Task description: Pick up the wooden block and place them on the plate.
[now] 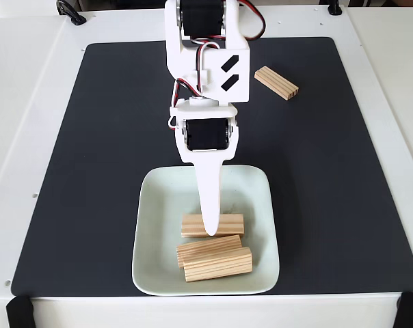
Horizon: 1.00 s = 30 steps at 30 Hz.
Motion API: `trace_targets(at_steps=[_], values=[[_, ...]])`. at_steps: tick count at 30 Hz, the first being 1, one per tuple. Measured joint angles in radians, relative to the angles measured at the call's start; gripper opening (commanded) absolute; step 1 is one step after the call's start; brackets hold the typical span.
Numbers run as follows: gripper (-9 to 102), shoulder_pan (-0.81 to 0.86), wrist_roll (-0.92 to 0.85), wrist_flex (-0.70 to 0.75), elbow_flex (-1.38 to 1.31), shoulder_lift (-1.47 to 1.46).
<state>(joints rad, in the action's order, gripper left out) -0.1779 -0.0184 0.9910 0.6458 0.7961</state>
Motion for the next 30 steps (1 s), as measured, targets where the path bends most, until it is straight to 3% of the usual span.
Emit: trace_targets(at_steps=[4, 18, 30], values=[[-2, 0.0, -0.002, 0.0, 0.0, 0.0], [0, -0.026, 0.002, 0.0, 0.158, 0.087], [0, -0.103, 0.002, 0.0, 0.723, 0.655]])
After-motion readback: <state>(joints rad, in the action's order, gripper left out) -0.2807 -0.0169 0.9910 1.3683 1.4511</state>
